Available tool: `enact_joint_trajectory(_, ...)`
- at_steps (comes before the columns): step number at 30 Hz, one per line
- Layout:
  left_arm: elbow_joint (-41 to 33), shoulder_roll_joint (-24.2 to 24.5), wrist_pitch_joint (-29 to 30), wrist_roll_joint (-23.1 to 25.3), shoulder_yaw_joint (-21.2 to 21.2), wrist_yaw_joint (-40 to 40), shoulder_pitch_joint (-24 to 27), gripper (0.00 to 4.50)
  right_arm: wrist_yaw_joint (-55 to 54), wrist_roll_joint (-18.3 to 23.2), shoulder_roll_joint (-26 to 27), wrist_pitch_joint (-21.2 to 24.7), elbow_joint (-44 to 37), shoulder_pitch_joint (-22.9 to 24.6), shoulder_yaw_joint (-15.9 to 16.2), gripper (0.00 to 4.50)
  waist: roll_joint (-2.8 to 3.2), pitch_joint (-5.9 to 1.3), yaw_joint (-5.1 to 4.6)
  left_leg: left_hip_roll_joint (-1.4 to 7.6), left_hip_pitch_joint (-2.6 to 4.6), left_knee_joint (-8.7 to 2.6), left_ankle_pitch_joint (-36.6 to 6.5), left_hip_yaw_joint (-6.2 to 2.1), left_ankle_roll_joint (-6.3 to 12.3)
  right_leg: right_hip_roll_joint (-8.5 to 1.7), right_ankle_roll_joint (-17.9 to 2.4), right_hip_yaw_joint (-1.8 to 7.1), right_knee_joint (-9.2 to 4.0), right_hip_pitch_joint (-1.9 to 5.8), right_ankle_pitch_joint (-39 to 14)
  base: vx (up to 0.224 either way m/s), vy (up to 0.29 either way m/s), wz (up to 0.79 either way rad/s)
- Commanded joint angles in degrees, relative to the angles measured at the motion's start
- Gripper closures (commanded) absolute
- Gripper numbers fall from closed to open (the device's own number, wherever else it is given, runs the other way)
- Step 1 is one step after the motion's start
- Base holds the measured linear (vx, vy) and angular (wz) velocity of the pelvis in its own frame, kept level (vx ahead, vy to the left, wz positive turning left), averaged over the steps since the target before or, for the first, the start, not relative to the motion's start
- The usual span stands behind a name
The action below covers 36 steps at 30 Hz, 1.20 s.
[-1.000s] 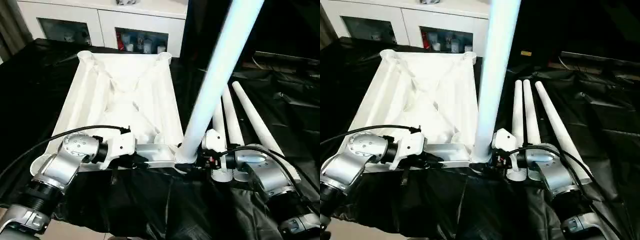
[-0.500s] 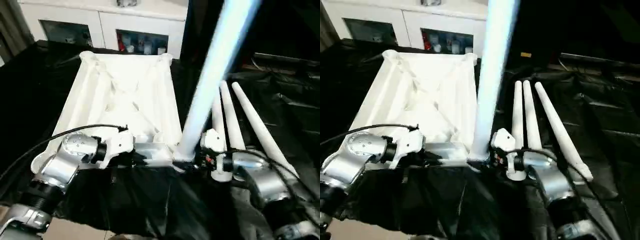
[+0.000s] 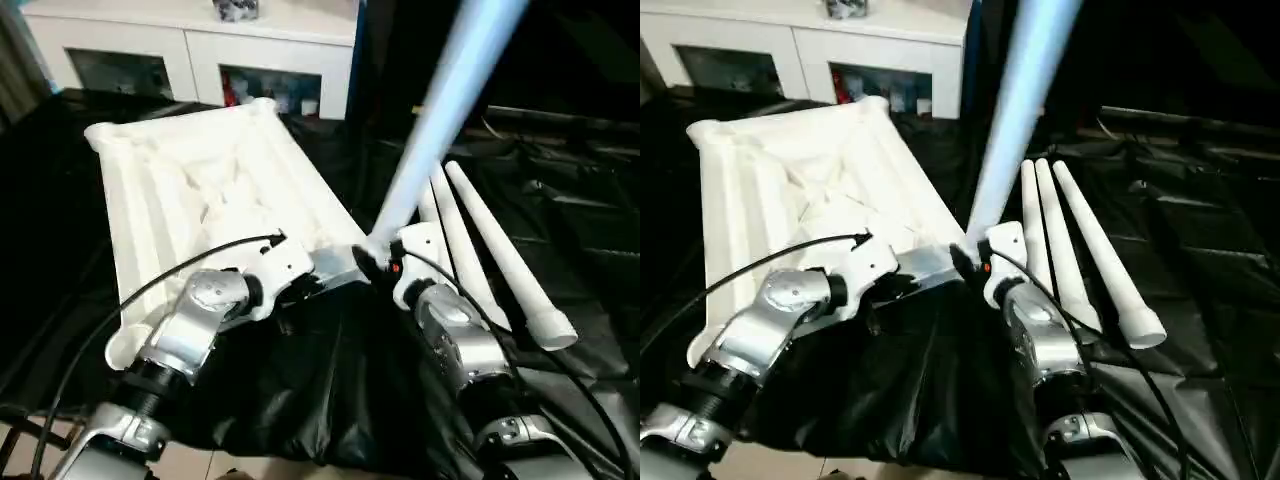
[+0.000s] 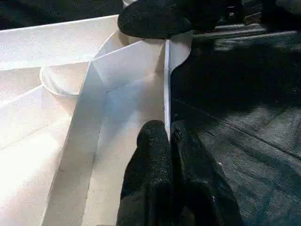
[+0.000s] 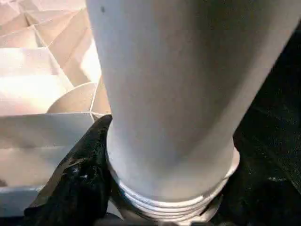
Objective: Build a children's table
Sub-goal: Insert table leg to table base
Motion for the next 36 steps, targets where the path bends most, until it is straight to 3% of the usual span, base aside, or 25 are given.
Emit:
enact_joint_trajectory(1, 0.5, -2.9, -0.1, 0.1, -4.0, 0.2, 1.0, 4.5, 2.5, 0.7, 4.4, 1.8, 3.7, 0.0, 3.4, 1.75, 0.38, -1.61, -0.03, 4.11, -0.04, -5.14, -17.6, -2.33, -0.67, -5.7, -9.9, 3.6, -5.5, 0.07, -18.2, 0.0, 0.0, 0.0)
enact_joint_trajectory(5, -0.5, -2.3, 0.7, 0.3, -4.1, 0.2, 1.7, 4.5, 2.1, 0.0, 4.5, 0.6, 4.7, -0.6, 3.8, 1.75, 0.41, -1.72, -0.01, 4.09, 0.0, -4.95, -16.4, -2.08, 0.14, -5.69, -10.7, 3.62, -5.42, 0.06, -17.0, 0.0, 0.0, 0.0)
enact_joint_trajectory(8, -1.5, -1.5, 1.1, 0.1, -3.8, -0.9, 2.5, 4.5, 2.6, -1.5, 4.2, -0.2, 5.7, -1.1, 4.3, 1.75, 0.7, -2.15, 0.77, 4.2, 0.92, -4.49, -12.8, -1.33, 1.17, -5.44, -12.3, 3.81, -5.16, -0.41, -11.4, 0.0, 0.0, 0.0)
enact_joint_trajectory(10, -1.7, -1.2, 1.1, 0.0, -3.8, -1.3, 2.7, 4.5, 3.0, -2.2, 3.9, -0.6, 6.2, -1.4, 4.6, 1.75, 0.85, -2.38, 1.08, 4.28, 0.49, -4.33, -8.5, -1.1, 1.79, -5.11, -13.3, 3.67, -4.17, 0.12, -3.5, 0.054, -0.019, 0.18)
enact_joint_trajectory(11, -2.0, -1.0, 1.2, -0.2, -3.9, -1.7, 3.0, 4.5, 3.5, -2.6, 3.7, -0.9, 6.5, -1.6, 5.0, 1.75, 0.75, -2.47, 1.12, 4.09, -0.3, -4.24, -5.2, -1.25, 2.36, -4.93, -13.4, 3.4, -3.4, 0.82, 1.2, 0.055, 0.003, 0.06)
enact_joint_trajectory(13, -2.3, -0.9, 1.3, -0.3, -4.0, -2.0, 3.1, 4.5, 4.0, -2.6, 3.6, -0.9, 6.7, -1.7, 5.1, 1.75, 0.79, -2.57, 1.14, 4.03, -0.2, -4.1, -4.1, -1.22, 2.87, -4.92, -13.4, 3.24, -3.2, 0.87, 3.9, 0.0, 0.0, 0.0)
enact_joint_trajectory(19, -3.9, 0.6, -0.1, -0.8, -4.2, -4.0, 4.0, 4.5, 7.6, -1.0, 2.3, -2.2, 5.1, -1.7, 4.9, 1.76, 0.71, -2.52, 1.24, 4.16, -0.36, -4.36, -7.6, -1.39, 2.27, -5.31, -12.6, 3.37, -3.84, 1.1, -2.6, 0.0, 0.0, 0.0)
enact_joint_trajectory(21, -4.6, 2.4, -3.4, -1.0, -4.4, -5.5, 4.7, 4.5, 10.1, -0.1, 1.2, -2.7, 3.4, -1.5, 5.1, 1.76, 0.62, -3.2, 1.33, 4.13, -0.35, -3.94, -4.9, -1.35, 2.77, -5.17, -12.9, 3.26, -3.24, 1.35, 1.5, 0.0, 0.0, 0.0)
enact_joint_trajectory(23, -4.7, 2.9, -4.3, -0.8, -4.4, -5.8, 4.9, 4.5, 10.7, 0.1, 0.9, -2.8, 3.0, -1.5, 5.1, 1.76, 0.62, -3.25, 1.37, 4.01, -0.58, -3.71, -2.8, -1.28, 3.61, -5.1, -13.1, 3.24, -2.9, 1.39, 4.7, 0.0, 0.0, 0.0)
enact_joint_trajectory(25, -7.0, 4.3, -3.1, -3.0, -2.8, -7.8, 5.6, 4.06, 12.5, 0.4, -0.6, -2.2, 1.1, -1.7, 4.9, 1.76, 0.6, -3.58, 1.43, 3.88, -0.58, -3.51, -1.4, -1.15, 4.47, -4.94, -13.9, 3.09, -2.47, 1.52, 7.7, 0.0, 0.0, 0.0)
enact_joint_trajectory(30, -13.3, 7.5, -2.9, -8.9, 0.3, -13.5, 7.6, 3.7, 19.5, 2.7, -4.5, 1.0, -5.5, -1.3, 5.2, 1.76, 0.36, -4.31, 1.6, 3.8, -0.76, -2.84, 1.5, -1.1, 5.82, -4.68, -15.2, 2.96, -1.64, 1.86, 12.9, 0.0, 0.0, 0.0)
enact_joint_trajectory(34, -17.6, 9.5, -1.7, -14.5, 3.4, -17.0, 8.7, 3.52, 26.8, 5.8, -8.6, 5.2, -11.7, -0.5, 5.6, 1.76, 0.28, -4.92, 1.91, 3.45, -1.05, -1.72, 7.6, -0.95, 8.21, -4.02, -16.2, 2.76, -0.31, 1.87, 22.9, 0.0, 0.0, 0.0)
enact_joint_trajectory(36, -20.4, 9.6, 3.0, -21.4, 8.2, -19.0, 7.7, 3.26, 33.0, 9.2, -11.9, 9.1, -16.5, 0.4, 5.9, 1.76, 0.22, -4.71, 2.09, 3.51, -1.53, -1.47, 7.4, -0.82, 8.6, -4.02, -16.7, 2.64, -0.08, 1.69, 23.7, 0.0, 0.0, 0.0)
